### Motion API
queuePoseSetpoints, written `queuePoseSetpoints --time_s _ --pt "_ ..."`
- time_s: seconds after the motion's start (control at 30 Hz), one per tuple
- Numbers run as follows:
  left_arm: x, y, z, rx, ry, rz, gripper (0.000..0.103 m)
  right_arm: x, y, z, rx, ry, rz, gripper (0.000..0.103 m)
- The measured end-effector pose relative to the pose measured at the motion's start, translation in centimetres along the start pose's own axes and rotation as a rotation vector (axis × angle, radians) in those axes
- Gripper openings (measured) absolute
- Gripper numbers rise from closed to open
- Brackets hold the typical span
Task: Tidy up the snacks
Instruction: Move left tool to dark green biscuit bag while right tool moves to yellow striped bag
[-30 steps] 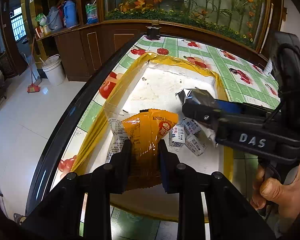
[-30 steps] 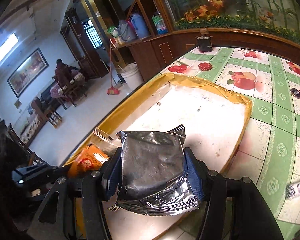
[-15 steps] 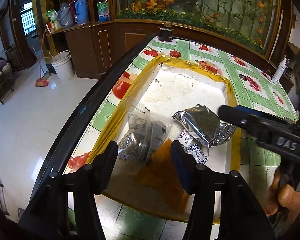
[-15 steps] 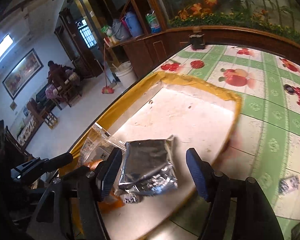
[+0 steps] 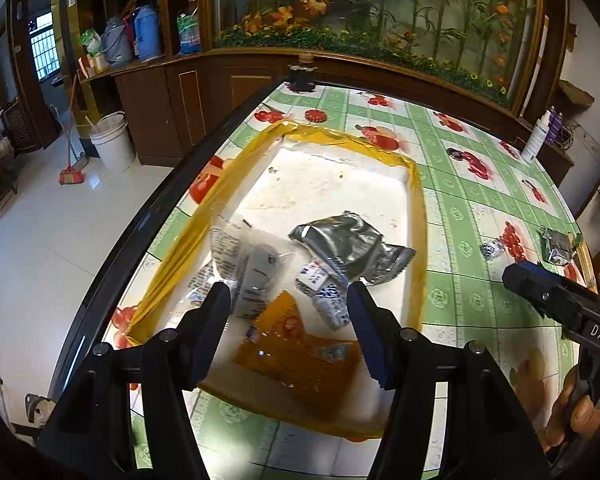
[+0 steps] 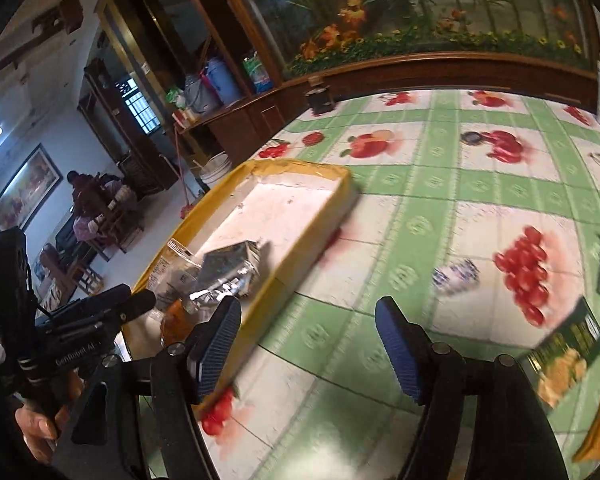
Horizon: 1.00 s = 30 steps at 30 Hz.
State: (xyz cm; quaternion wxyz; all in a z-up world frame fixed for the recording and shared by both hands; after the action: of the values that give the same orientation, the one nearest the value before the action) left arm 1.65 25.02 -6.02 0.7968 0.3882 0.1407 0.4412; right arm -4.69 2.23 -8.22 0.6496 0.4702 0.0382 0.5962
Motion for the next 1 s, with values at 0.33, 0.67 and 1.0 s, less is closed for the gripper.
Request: queuePoseSetpoints --time_s 0.33,0.67,1.0 --pt "-4.2 0.5 0.6 -0.001 -0.061 -0.051 0.063 -4.6 4.6 -1.5 -0.045 -0.06 -0.049 0.072" --pt "-17.1 -0.2 2.5 0.0 -0.328 -0.19 0.066 -11.7 11.3 -4.5 -0.11 -0.077 -0.258 0.075" --pt "-27.6 -2.4 4.4 0.035 -0.574 -0.311 0.066 -18.5 15.5 -5.3 -0.148 -0.17 -0.347 0.078"
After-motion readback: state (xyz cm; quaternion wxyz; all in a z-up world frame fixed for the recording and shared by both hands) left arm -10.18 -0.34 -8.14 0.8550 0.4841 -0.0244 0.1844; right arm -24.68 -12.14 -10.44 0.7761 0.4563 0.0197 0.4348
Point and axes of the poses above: each gripper's, at about its wrist camera, not at the fingertips, and y roughly against the way its jaws point, x to its left, z to its top, the point moved 2 cm from there along -y, roughly the way its jaws point, and after that the axes turned 14 degrees about -y, right-handed, at the moved point
